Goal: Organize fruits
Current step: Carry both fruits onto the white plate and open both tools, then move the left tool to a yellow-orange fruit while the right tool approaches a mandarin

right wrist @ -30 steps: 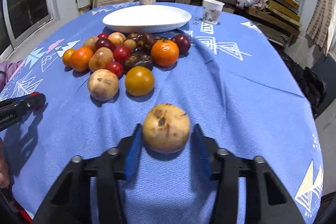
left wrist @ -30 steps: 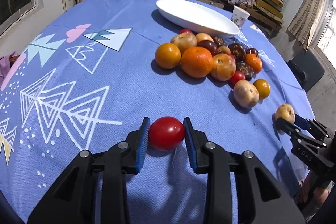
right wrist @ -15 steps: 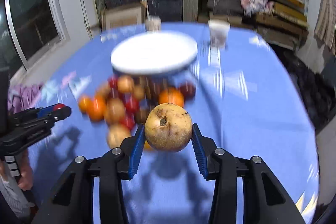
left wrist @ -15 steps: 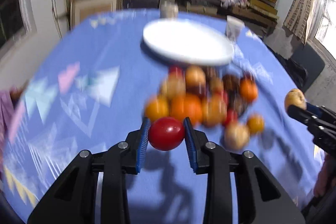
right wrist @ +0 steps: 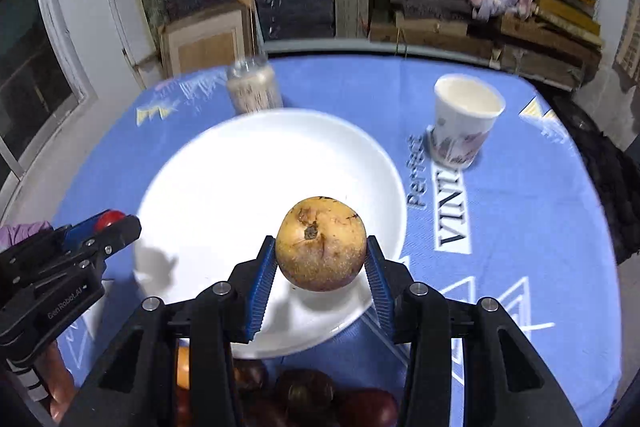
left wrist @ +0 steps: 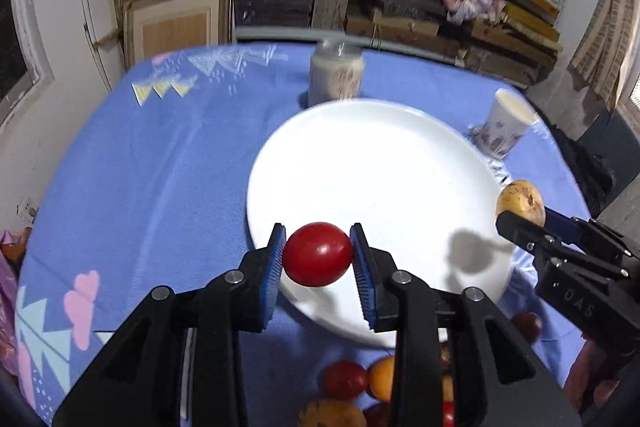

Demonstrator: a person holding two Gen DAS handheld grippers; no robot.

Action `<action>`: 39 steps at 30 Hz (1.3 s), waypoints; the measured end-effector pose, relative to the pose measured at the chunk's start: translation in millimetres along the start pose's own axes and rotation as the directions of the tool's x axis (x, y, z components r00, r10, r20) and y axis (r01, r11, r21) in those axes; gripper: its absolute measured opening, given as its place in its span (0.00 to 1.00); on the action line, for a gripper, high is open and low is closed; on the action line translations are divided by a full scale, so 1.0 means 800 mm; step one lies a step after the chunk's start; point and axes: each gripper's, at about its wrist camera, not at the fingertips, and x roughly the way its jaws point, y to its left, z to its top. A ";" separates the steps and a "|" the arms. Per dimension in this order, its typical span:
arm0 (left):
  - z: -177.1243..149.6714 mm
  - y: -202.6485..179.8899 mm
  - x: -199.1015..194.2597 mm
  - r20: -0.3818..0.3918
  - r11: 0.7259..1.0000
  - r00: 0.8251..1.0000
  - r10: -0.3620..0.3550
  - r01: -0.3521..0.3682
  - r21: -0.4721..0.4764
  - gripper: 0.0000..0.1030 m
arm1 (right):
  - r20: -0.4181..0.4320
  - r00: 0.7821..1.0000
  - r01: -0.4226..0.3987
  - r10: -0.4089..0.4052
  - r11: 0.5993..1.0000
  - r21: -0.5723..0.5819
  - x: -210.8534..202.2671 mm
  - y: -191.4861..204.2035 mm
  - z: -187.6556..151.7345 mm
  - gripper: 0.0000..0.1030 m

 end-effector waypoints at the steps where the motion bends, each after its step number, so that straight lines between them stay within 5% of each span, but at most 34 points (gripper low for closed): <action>1: -0.001 -0.001 0.013 -0.017 1.000 1.000 0.002 -0.002 0.001 0.32 | -0.020 1.000 0.010 -0.010 1.000 -0.013 0.013 0.002 -0.003 0.44; 5: -0.006 0.000 0.043 -0.058 1.000 0.998 -0.007 0.007 0.003 0.34 | -0.049 0.999 0.023 -0.024 0.999 -0.031 0.036 0.005 -0.009 0.45; 12: -0.009 0.003 0.018 -0.002 1.000 1.000 -0.003 0.002 -0.008 0.67 | 0.025 0.997 0.072 -0.070 0.994 -0.077 0.011 0.017 -0.004 0.60; 17: -0.025 0.022 -0.024 0.040 0.999 0.999 0.004 -0.003 -0.034 0.67 | 0.101 0.994 0.042 -0.034 0.996 -0.074 -0.038 0.014 -0.012 0.66; 19: -0.039 0.038 -0.049 0.065 0.998 0.998 0.003 0.002 -0.069 0.71 | 0.191 0.982 0.015 0.001 0.997 -0.082 -0.080 0.011 -0.027 0.79; 21: -0.058 0.054 -0.074 0.100 0.994 0.995 0.017 -0.005 -0.110 0.88 | 0.333 0.943 0.017 0.018 0.995 -0.102 -0.130 0.005 -0.050 0.96; 23: -0.086 0.070 -0.099 0.138 0.989 0.990 0.037 -0.016 -0.144 0.92 | 0.387 0.922 0.061 -0.022 0.994 -0.087 -0.156 -0.004 -0.072 0.97; 31: -0.203 0.077 -0.126 0.076 0.994 0.997 0.029 -0.020 -0.112 0.92 | 0.278 0.959 -0.070 0.055 0.997 0.042 -0.169 -0.057 -0.172 0.97; 39: -0.214 0.058 -0.106 0.024 0.996 0.997 0.076 -0.075 -0.039 0.92 | 0.255 0.958 -0.167 0.129 0.977 0.133 -0.154 -0.084 -0.193 0.97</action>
